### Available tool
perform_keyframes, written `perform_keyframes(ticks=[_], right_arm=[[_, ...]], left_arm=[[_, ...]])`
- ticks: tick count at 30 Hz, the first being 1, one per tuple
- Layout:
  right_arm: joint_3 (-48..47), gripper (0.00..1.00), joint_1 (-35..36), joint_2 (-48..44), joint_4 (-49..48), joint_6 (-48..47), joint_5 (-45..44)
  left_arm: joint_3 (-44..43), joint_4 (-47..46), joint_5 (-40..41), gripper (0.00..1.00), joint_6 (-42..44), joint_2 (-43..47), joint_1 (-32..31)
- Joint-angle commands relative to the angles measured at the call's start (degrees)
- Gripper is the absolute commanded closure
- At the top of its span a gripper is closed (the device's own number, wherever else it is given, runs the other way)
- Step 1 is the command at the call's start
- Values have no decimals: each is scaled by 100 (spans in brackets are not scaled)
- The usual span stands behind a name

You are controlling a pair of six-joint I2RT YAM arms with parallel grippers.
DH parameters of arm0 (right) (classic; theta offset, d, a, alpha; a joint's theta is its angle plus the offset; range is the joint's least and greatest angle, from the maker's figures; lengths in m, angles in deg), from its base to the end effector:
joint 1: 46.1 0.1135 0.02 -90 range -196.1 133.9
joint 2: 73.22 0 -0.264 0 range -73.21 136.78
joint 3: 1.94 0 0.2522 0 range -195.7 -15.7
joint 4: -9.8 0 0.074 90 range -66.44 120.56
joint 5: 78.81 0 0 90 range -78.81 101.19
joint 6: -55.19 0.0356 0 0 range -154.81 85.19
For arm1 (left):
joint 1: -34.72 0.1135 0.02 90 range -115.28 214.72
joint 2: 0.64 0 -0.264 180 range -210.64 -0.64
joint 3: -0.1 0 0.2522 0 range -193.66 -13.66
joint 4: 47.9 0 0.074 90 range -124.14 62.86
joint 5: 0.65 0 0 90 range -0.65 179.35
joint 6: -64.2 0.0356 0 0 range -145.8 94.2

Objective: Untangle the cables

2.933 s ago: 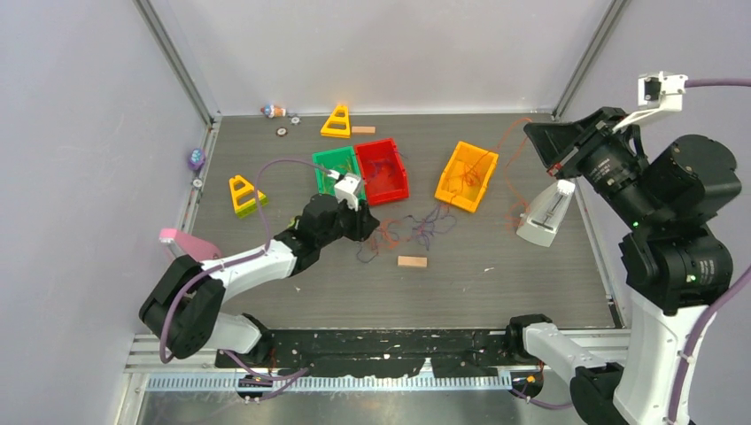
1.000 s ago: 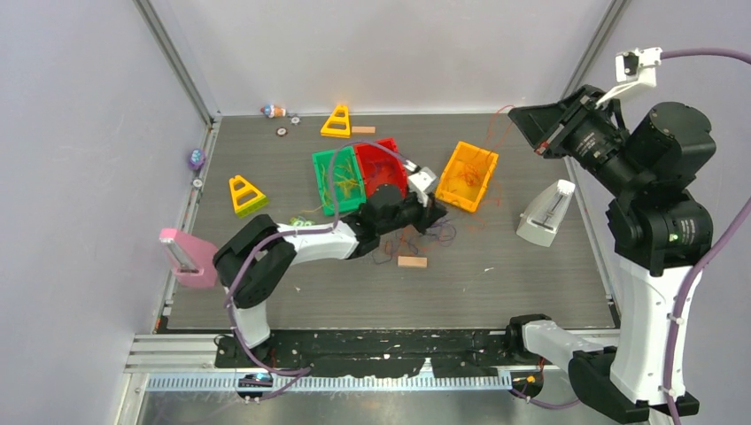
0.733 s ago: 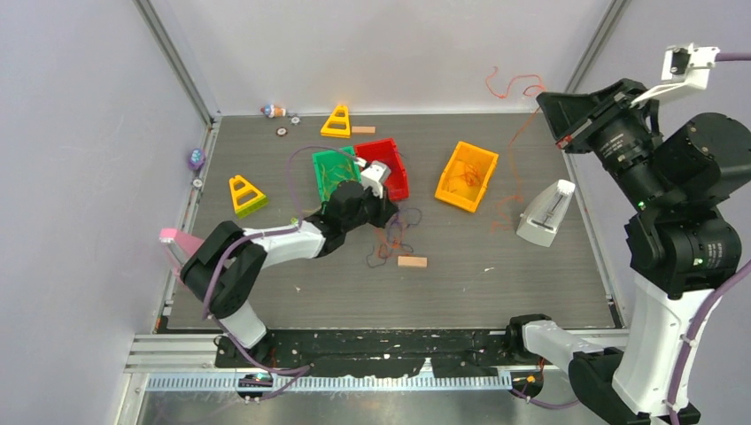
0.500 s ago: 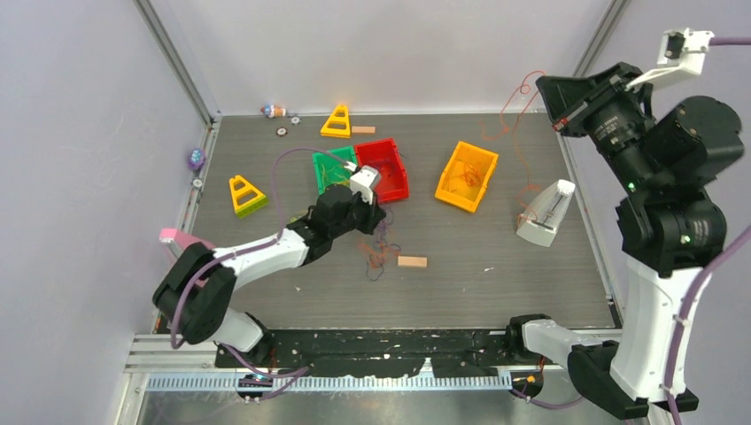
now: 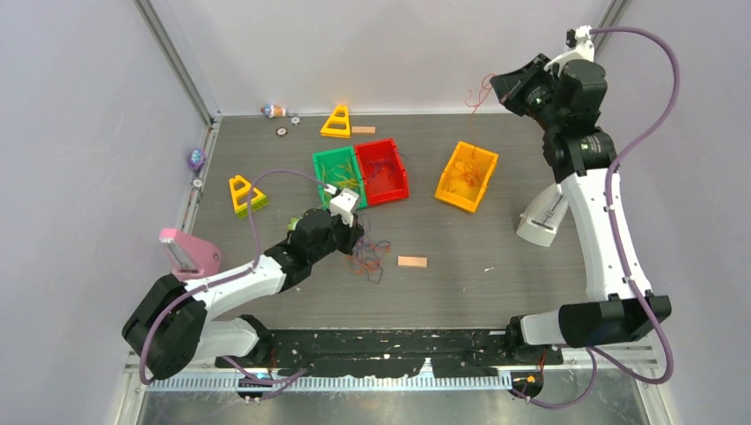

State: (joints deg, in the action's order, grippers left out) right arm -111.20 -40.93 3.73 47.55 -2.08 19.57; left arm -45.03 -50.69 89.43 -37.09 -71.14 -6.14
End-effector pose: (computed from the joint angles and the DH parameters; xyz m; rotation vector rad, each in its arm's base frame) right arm 0.2807 0.0306 0.4951 0.2947 1.6768 0.6193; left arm 0.1974 -0.1707 0.2122 0.5128 1.9464 -0.5890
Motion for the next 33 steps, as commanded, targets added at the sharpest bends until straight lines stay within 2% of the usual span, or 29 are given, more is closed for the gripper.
perform_keyframes(ticks=[1,7,10,17,23,28,33], right_arm=[[161,94,-25,195,-1583,211,58],[-60,95,-117,956,-1953,22,53],[147,94,-225,1121,-1976,-14,97],[1496,95,-301,610,-2348,-185,206],[2705,95,-303,43,-2240,-503,-19],[3173,95,-297,-61,-2150,-535,65],[3236,95,-300,268,-2083,-436,137]], left_arm=[[151,-833,72,100,-4,291,-1],[256,-949,155,100,20,383,-1],[252,-944,167,100,28,381,-9],[228,-954,150,100,28,314,-2],[207,-920,144,100,13,291,3],[209,-927,110,100,17,307,-1],[224,-920,119,100,48,343,-1]])
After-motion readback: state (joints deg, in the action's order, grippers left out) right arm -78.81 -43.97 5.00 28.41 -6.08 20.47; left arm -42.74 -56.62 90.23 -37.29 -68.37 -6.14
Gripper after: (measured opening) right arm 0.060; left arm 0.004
